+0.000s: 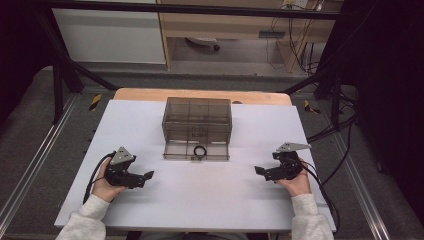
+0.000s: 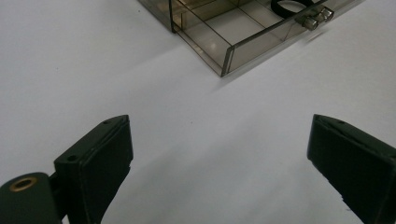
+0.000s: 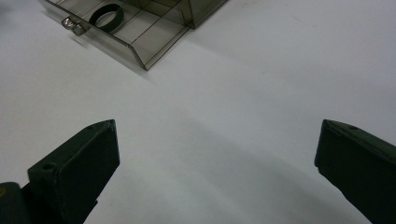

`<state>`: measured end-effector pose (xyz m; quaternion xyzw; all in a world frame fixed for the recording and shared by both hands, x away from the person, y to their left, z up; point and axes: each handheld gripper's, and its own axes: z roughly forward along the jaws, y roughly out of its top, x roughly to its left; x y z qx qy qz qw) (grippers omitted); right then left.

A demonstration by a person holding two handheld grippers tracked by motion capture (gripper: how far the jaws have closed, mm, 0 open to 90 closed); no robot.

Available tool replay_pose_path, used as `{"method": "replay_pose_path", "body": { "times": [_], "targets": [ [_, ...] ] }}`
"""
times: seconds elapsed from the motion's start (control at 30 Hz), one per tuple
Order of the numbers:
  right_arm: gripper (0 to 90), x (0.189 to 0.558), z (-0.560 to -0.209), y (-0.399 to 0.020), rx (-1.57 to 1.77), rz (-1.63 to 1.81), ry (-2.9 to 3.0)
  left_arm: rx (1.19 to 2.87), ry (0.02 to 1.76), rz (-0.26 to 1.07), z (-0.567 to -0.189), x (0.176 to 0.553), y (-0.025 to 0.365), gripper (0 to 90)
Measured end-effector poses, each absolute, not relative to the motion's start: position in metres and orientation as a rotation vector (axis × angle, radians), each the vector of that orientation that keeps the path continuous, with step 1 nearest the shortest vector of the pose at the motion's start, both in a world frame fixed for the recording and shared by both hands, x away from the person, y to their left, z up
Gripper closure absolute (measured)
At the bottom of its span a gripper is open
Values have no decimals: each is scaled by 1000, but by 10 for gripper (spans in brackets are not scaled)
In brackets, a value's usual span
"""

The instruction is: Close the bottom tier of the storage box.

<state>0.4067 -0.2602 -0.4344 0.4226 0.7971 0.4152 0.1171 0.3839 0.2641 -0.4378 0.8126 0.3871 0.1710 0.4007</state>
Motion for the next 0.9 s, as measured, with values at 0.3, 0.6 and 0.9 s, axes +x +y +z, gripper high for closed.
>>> {"method": "replay_pose_path", "body": {
  "times": [0.3,0.6,0.9],
  "targets": [
    [5,405,-436,-263,1244,1216,2334,2050,992,417,-435,385,258,92],
    [5,405,-437,-261,1233,1208,2346,2057,987,405,-434,387,250,119],
    [5,405,-437,-262,1230,1207,2344,2061,974,397,-433,387,241,167]
  ]
}}
